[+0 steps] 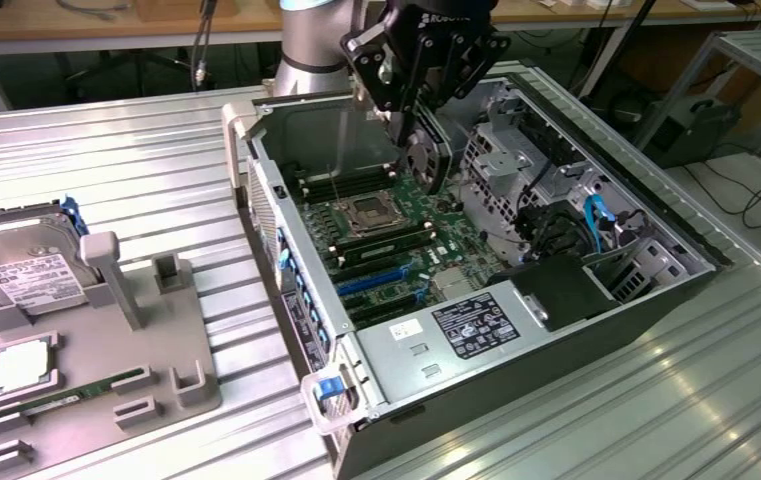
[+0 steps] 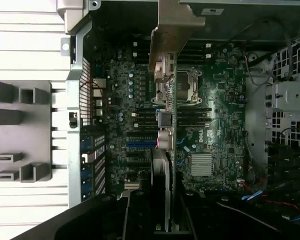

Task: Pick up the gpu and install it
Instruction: 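Pick up the gpu and move the gpu toward the slot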

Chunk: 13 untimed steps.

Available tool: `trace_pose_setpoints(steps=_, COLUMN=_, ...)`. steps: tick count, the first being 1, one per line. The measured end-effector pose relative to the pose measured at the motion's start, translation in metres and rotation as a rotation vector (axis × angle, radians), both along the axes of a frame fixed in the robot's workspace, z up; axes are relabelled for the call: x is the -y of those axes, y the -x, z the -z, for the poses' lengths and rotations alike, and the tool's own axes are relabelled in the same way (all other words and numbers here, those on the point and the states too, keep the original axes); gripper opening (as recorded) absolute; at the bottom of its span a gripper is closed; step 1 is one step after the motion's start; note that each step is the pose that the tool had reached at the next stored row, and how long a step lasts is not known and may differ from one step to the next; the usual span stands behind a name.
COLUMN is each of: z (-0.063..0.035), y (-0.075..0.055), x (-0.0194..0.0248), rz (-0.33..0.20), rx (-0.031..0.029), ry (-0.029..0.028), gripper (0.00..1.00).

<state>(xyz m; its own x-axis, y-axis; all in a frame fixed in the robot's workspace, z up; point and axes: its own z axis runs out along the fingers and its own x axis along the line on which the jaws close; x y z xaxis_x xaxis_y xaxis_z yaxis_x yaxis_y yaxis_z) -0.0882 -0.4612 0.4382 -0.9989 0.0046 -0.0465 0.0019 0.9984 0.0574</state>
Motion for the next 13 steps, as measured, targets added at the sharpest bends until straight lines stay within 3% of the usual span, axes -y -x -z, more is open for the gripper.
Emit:
trace_pose_setpoints(steps=9, z=0.0024, y=-0.009, x=0.0, rz=0.0, rx=0.0135, ry=0.0, gripper=0.27)
trace_pose_setpoints(steps=13, z=0.0033, y=-0.03, x=-0.0002, rz=0.0, rx=0.0129, ry=0.0001, gripper=0.27)
